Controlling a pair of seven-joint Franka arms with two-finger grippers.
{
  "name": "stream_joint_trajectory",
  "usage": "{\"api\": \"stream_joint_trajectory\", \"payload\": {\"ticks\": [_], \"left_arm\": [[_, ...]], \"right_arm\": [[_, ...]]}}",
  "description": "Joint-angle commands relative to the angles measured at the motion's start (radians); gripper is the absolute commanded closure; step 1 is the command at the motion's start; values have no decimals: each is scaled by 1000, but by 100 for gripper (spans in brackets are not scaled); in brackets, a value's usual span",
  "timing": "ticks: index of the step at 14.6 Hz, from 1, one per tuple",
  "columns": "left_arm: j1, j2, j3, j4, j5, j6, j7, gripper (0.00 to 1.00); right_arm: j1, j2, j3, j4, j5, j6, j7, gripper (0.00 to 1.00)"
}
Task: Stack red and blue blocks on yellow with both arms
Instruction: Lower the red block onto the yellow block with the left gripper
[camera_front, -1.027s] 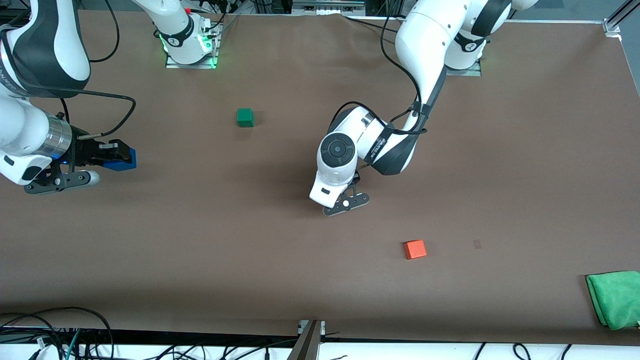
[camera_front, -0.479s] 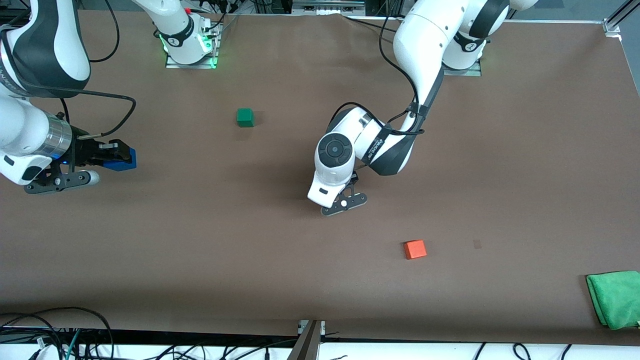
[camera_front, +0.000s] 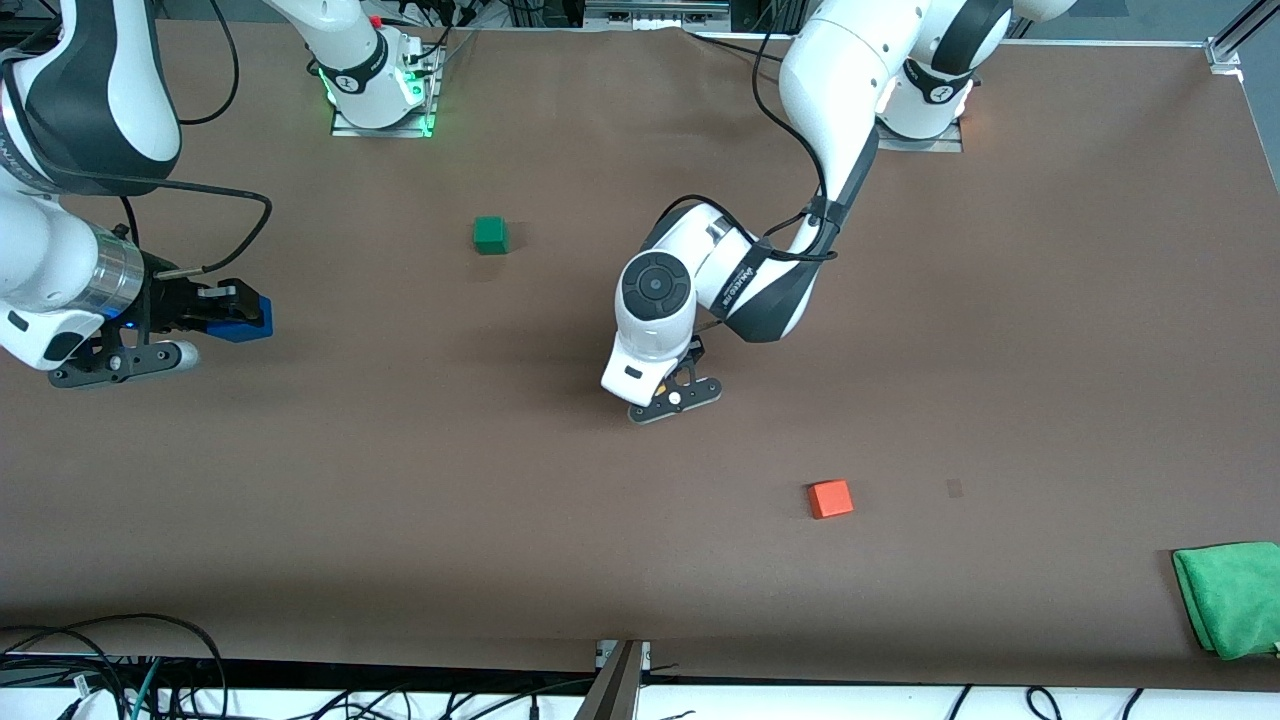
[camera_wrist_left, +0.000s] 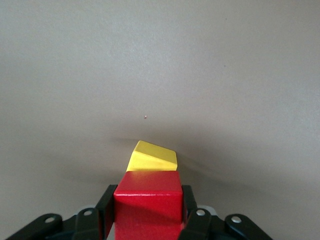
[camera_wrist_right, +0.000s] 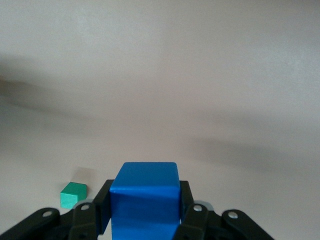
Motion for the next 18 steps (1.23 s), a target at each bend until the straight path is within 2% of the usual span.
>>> {"api": "stream_joint_trajectory", "payload": {"ticks": [1,14,16,18], "left_arm": [[-8,20,8,39,24,-21,-15,100],[0,29,10,30,40,-23,-5,100],[0,35,10,30,41,-23,-6,89],[0,37,10,30,41,-23,-6,87]], "right_arm": [[2,5,-3,21,17,-15,6,66],[2,5,-3,21,17,-17,8,66],[2,5,-3,21,17,-18,8,66],[2,5,-3,21,17,-18,8,66]]}}
